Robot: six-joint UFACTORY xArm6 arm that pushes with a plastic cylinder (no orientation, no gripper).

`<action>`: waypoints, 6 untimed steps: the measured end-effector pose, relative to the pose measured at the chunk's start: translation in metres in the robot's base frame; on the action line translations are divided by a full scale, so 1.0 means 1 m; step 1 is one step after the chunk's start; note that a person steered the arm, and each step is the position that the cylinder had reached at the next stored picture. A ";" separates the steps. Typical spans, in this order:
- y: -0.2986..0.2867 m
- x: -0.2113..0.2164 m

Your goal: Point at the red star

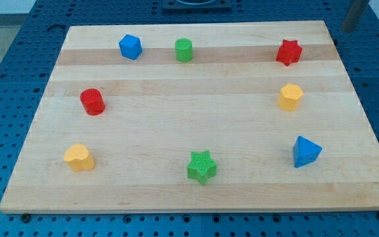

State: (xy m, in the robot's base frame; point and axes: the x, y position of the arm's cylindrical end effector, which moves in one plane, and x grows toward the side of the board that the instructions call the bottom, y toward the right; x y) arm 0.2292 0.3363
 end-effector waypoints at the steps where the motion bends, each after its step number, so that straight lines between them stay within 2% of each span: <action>1: -0.007 0.007; 4: -0.114 0.012; 6: -0.127 0.054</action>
